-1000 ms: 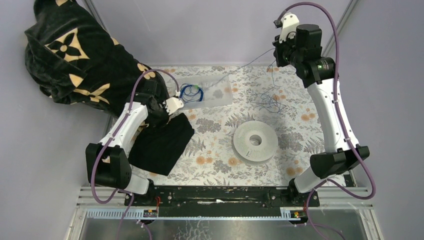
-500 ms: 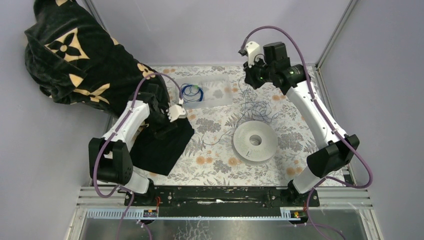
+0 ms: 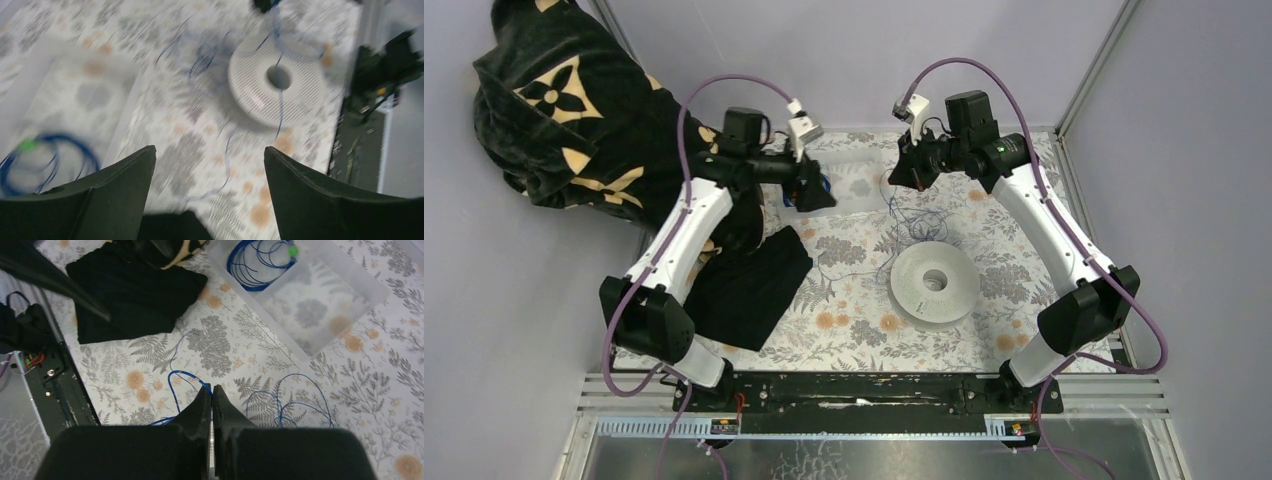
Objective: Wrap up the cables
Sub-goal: Adjust the cable.
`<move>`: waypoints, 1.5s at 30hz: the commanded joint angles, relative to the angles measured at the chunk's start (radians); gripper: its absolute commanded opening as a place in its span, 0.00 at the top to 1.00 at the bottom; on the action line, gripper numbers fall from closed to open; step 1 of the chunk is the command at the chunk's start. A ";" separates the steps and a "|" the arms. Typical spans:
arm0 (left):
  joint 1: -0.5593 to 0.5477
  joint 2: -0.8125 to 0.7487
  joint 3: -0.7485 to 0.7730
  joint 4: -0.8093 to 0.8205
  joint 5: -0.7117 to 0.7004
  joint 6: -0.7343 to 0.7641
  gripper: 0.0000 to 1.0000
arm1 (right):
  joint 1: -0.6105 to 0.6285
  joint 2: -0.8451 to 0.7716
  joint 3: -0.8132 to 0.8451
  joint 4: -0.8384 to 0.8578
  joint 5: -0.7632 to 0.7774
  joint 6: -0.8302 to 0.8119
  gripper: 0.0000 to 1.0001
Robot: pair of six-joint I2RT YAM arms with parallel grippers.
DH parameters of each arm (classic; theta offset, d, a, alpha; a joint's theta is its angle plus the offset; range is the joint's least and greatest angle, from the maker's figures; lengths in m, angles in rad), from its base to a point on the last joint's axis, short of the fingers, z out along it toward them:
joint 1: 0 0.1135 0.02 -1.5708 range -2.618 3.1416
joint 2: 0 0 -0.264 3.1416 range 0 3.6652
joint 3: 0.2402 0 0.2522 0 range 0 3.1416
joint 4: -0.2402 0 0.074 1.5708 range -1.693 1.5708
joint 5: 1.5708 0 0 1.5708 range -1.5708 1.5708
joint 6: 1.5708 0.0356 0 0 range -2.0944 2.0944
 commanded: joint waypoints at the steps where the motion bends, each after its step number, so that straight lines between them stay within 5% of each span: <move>1: -0.127 0.057 0.018 0.408 0.090 -0.405 0.15 | 0.009 -0.021 0.001 0.044 -0.125 0.025 1.00; 10: -0.201 0.145 0.006 0.691 0.052 -0.689 0.31 | 0.011 -0.037 -0.046 0.053 -0.153 0.013 1.00; 18: -0.219 0.184 0.018 0.650 0.074 -0.662 0.83 | 0.010 -0.051 -0.070 0.072 -0.143 0.014 1.00; 22: -0.219 0.168 0.021 0.606 0.085 -0.616 0.99 | 0.011 -0.050 -0.094 0.079 -0.124 0.017 1.00; 25: -0.219 0.156 0.023 0.583 0.081 -0.589 0.97 | 0.011 -0.049 -0.090 0.085 -0.114 0.020 1.00; 32: -0.218 0.131 0.026 0.471 0.074 -0.458 0.61 | 0.010 -0.053 -0.077 0.063 -0.105 0.001 1.00; 36: -0.219 0.135 0.009 0.468 0.071 -0.445 0.52 | 0.011 -0.058 -0.077 0.057 -0.110 0.002 1.00; 40: -0.229 0.156 0.008 0.472 0.088 -0.457 0.58 | 0.011 -0.059 -0.049 0.055 -0.121 0.008 1.00; 45: -0.236 0.168 0.018 0.474 0.125 -0.472 0.87 | 0.010 -0.059 -0.054 0.063 -0.122 0.023 1.00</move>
